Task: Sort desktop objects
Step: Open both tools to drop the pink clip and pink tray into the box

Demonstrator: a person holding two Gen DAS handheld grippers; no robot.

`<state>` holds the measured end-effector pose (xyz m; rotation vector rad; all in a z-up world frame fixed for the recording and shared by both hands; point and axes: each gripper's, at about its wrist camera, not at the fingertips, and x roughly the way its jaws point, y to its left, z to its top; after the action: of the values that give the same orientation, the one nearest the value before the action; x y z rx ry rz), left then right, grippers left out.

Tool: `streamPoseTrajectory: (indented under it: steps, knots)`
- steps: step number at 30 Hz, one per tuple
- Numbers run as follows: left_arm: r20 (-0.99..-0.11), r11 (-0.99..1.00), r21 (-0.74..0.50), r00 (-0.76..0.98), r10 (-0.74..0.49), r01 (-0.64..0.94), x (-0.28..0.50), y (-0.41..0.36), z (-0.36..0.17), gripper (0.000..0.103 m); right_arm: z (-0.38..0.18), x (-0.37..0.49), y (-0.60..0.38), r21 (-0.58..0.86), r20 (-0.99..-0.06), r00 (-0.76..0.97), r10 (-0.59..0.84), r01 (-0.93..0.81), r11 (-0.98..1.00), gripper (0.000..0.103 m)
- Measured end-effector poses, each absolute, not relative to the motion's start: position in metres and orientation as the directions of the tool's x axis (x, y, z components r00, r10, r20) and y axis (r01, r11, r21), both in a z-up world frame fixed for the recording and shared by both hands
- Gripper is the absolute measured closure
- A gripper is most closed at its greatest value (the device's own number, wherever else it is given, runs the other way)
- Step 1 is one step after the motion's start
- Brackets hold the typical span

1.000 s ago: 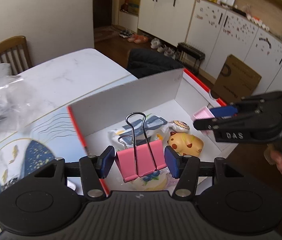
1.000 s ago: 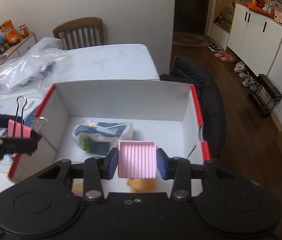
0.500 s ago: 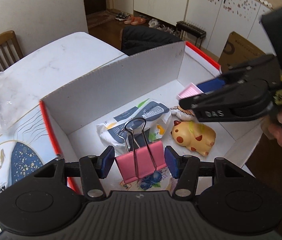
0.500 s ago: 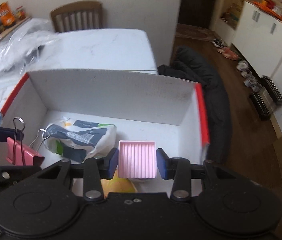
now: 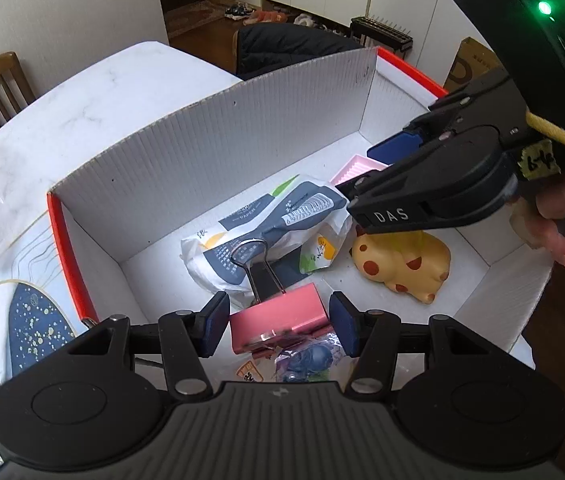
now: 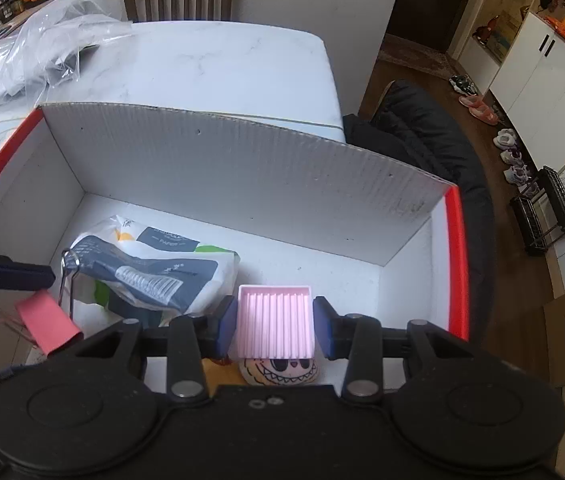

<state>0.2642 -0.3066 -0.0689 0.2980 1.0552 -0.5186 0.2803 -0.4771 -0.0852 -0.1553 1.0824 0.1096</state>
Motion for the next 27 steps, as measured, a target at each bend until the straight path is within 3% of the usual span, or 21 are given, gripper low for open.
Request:
streamPoseTrajectory:
  steps: [13,21,27]
  knots:
    - [-0.892,0.843,-0.039,0.362,-0.271,0.536,0.270,-0.306,-0.073,0.049,-0.092,0.288,-0.481,-0.033,-0.908,0.418,0.034,-0.152,0.988,0.062]
    - [-0.886,0.843,-0.060,0.360,-0.292,0.535,0.270,-0.304,-0.071,0.043,-0.088,0.282,-0.484,-0.034,-0.906,0.421,0.037,-0.159,0.987,0.053]
    - [-0.878,0.855,-0.070,0.376,-0.298,0.514,0.268,-0.297,-0.063,0.033,-0.076,0.270,-0.486,-0.023,-0.897,0.438,0.058,-0.177,0.984,0.052]
